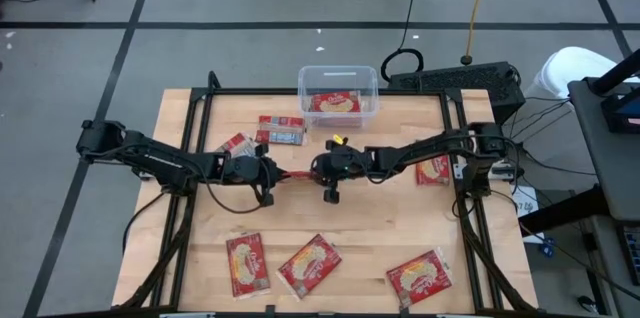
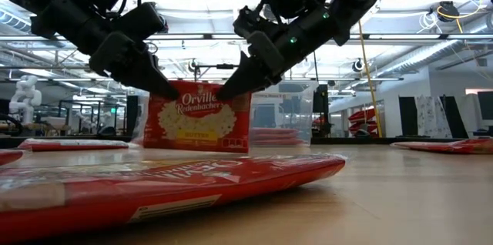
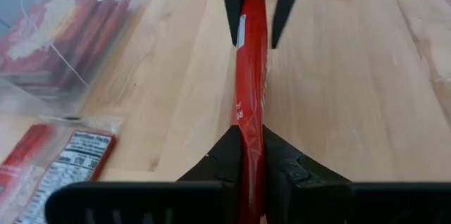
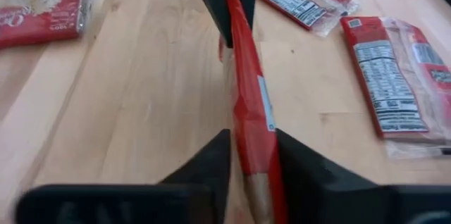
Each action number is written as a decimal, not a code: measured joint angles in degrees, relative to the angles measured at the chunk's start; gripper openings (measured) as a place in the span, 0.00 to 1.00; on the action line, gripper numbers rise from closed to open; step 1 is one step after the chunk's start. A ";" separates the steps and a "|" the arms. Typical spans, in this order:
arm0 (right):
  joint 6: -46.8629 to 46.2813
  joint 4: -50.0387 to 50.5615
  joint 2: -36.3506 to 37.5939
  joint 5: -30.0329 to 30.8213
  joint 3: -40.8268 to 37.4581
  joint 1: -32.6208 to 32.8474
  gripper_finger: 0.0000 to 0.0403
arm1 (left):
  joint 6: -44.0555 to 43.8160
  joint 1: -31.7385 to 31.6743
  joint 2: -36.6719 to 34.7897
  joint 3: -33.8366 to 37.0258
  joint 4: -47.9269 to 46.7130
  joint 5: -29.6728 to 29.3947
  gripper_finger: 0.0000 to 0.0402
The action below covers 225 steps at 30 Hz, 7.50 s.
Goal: Sort popcorn bags into baskets
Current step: Put the popcorn bags into the transparent bin
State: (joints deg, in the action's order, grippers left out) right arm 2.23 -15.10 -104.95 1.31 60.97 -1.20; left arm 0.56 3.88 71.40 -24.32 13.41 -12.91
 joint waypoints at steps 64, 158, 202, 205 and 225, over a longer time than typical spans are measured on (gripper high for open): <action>7.40 10.49 9.36 -43.59 9.68 -49.27 0.02 | -23.03 4.72 -0.02 -0.04 0.37 -16.57 0.49; 7.19 -23.93 29.22 -16.05 -33.48 -14.82 0.29 | -12.14 -18.84 -0.02 -0.55 -21.49 -12.99 0.70; 6.54 -23.70 29.18 1.12 -33.92 -5.72 0.29 | -7.65 -27.50 8.49 -2.93 -16.64 0.44 0.02; 6.03 -23.67 29.09 7.21 -33.92 -3.84 0.29 | -12.20 -26.56 3.96 -4.11 -20.40 3.31 0.02; 12.92 -30.48 10.28 12.30 -21.08 -0.56 0.49 | -25.12 -19.66 -18.11 -4.46 -25.48 25.33 0.00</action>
State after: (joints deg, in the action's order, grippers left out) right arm 15.14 -45.58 -94.66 13.61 39.89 -1.76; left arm -24.56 -15.78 53.28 -28.77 -12.07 12.43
